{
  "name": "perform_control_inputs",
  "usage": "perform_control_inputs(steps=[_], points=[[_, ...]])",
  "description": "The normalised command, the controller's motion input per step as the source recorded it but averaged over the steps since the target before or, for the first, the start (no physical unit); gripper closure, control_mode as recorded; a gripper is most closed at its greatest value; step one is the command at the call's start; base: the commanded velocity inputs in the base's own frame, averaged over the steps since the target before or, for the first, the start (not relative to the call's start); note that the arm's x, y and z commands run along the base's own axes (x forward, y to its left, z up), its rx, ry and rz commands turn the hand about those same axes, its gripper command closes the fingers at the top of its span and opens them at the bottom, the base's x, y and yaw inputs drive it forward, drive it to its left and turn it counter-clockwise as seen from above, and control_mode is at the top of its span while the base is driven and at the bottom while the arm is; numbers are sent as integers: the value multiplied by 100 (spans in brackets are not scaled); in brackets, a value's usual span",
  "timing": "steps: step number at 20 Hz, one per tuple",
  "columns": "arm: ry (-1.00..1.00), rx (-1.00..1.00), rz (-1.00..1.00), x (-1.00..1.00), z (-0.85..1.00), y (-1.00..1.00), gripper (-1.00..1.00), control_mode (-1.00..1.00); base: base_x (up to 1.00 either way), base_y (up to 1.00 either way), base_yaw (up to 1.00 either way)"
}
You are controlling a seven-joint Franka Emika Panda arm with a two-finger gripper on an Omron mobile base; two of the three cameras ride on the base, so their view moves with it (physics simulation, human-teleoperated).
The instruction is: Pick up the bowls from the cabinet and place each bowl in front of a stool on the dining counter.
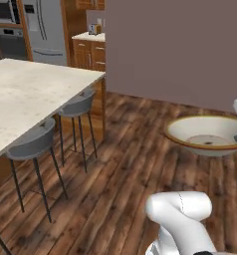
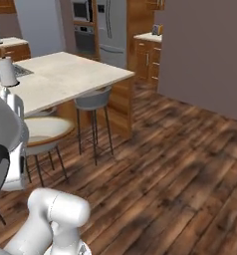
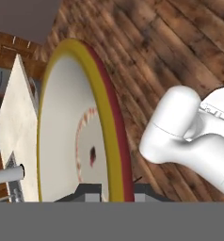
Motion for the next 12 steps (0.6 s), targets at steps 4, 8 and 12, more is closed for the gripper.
perform_control_inputs(steps=[4, 8, 12], points=[[0, 0, 0, 0, 0, 0, 100, 100, 88, -32, 60], [0, 0, 0, 0, 0, 0, 100, 100, 91, -39, 61], [0, 0, 0, 0, 0, 0, 100, 100, 93, -27, 61]])
